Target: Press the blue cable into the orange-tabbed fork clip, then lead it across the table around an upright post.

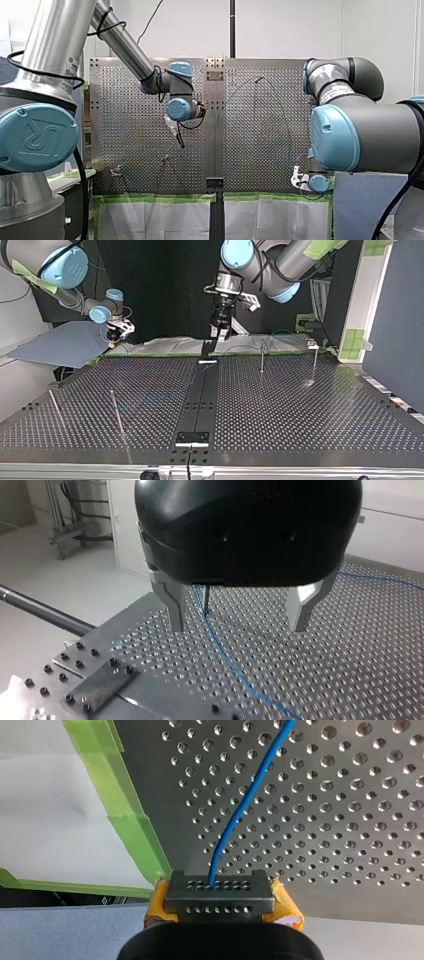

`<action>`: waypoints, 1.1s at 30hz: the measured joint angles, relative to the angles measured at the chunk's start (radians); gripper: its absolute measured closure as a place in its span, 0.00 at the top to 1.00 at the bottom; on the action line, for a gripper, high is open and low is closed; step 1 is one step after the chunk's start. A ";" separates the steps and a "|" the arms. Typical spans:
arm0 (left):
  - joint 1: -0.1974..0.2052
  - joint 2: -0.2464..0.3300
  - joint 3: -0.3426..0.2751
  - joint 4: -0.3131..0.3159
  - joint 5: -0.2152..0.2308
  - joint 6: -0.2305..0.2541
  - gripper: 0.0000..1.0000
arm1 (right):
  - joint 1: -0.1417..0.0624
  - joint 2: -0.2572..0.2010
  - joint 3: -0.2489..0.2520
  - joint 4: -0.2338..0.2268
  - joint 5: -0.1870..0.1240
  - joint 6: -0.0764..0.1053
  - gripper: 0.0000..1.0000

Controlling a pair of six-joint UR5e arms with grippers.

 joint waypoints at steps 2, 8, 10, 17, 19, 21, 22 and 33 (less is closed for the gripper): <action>0.020 0.000 -0.020 0.005 0.008 0.003 1.00 | 0.000 0.000 0.000 0.000 0.001 0.001 0.00; 0.045 0.000 -0.078 0.007 0.015 0.012 1.00 | 0.004 0.000 0.000 0.003 0.000 -0.001 0.00; 0.047 0.000 -0.094 0.003 0.017 0.019 1.00 | 0.007 0.000 0.000 0.004 0.000 -0.001 0.00; 0.052 0.000 -0.158 0.001 0.020 0.047 1.00 | 0.012 0.000 0.000 0.009 -0.002 0.000 0.00; 0.055 0.000 -0.177 0.003 0.026 0.046 1.00 | 0.012 0.000 0.000 0.014 -0.001 0.000 0.00; 0.057 0.000 -0.194 0.004 0.034 0.045 1.00 | 0.012 -0.001 0.000 0.015 -0.001 0.000 0.00; 0.059 0.000 -0.206 0.005 0.039 0.045 1.00 | 0.012 -0.001 -0.001 0.015 -0.001 0.000 0.00; 0.069 0.000 -0.298 0.050 0.126 0.070 1.00 | 0.015 -0.001 -0.003 0.014 0.000 -0.003 0.00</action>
